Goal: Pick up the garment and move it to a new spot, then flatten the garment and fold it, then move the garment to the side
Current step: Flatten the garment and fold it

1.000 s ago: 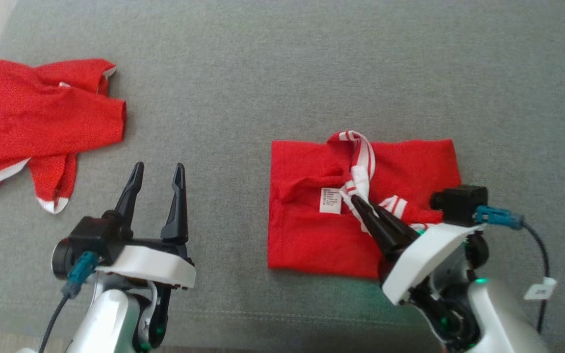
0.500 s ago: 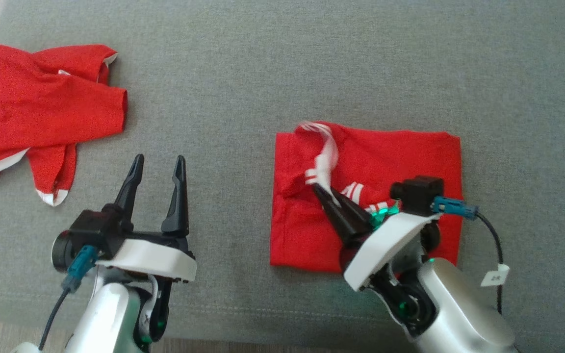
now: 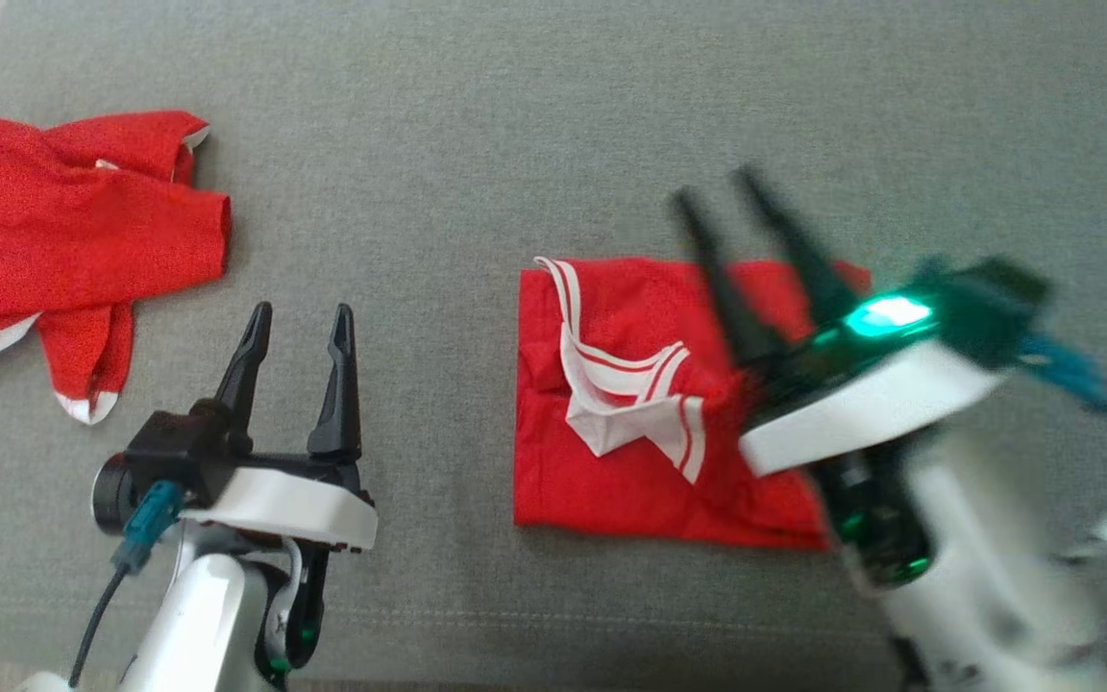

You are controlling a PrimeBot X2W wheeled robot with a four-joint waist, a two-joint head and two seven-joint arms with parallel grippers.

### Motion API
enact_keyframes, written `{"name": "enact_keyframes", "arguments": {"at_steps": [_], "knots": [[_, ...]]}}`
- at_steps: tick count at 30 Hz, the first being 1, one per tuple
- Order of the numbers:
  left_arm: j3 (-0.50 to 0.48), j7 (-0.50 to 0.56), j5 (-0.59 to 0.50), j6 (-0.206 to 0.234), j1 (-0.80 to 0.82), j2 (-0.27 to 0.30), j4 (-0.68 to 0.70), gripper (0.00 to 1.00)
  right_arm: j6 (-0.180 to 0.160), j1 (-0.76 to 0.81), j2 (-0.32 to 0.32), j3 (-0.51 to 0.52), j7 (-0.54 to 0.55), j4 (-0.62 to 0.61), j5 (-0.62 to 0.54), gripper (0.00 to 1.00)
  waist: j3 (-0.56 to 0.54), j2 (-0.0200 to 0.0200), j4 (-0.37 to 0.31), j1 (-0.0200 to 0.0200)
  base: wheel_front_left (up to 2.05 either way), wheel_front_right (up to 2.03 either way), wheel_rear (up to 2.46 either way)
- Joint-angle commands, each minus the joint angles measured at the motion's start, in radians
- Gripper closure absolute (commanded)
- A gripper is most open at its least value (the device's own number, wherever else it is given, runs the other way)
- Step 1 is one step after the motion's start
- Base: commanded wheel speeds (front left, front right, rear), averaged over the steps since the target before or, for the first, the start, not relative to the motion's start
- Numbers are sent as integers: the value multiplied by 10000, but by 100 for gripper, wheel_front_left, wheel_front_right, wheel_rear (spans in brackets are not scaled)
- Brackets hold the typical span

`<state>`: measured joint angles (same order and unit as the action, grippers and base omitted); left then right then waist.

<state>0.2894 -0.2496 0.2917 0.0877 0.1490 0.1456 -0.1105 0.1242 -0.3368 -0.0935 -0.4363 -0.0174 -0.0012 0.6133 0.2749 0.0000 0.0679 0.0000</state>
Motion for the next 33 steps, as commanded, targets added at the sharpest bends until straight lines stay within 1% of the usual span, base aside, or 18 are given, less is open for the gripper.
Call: {"name": "enact_keyframes", "arguments": {"at_steps": [1, 5, 8, 14, 18, 22, 33], "knots": [[-382, -122, -98, 14, 216, 101, 257, 0, 65, -54, 3, 20, -131, -453, -155, 0, -28, 0, -34, 0, 0, 0, 0], [-441, -122, -94, 47, 175, 152, 254, 0, 65, 362, -377, 1470, -314, -1158, -1236, 0, -113, 0, -157, 0, 0, 0, 0], [-487, -122, -78, 63, 169, 214, 246, 0, 65, 895, -665, 2460, -193, -1377, -1999, 0, -189, 0, -219, 0, 0, 0, 0], [-564, -118, -38, 119, 78, 354, 298, 0, 65, 2209, -1030, 3865, -80, -1664, -3033, 0, -333, 0, -312, 0, 0, 0, 0], [-581, -93, -7, 157, -99, 458, 331, 0, 65, 3068, -986, 4361, -213, -1845, -3612, 0, -544, 0, -392, 0, 0, 0, 0], [-570, -40, 29, 163, -312, 553, 390, 0, 65, 3488, -804, 4442, -239, -1918, -3783, 0, -900, 0, -454, 0, 0, 0, 0], [-474, 245, 144, 180, -1239, 853, 650, 0, 65, 4235, -494, 4581, -9, -1818, -3816, 0, -2035, 0, -527, 0, 0, 0, 0]]}}
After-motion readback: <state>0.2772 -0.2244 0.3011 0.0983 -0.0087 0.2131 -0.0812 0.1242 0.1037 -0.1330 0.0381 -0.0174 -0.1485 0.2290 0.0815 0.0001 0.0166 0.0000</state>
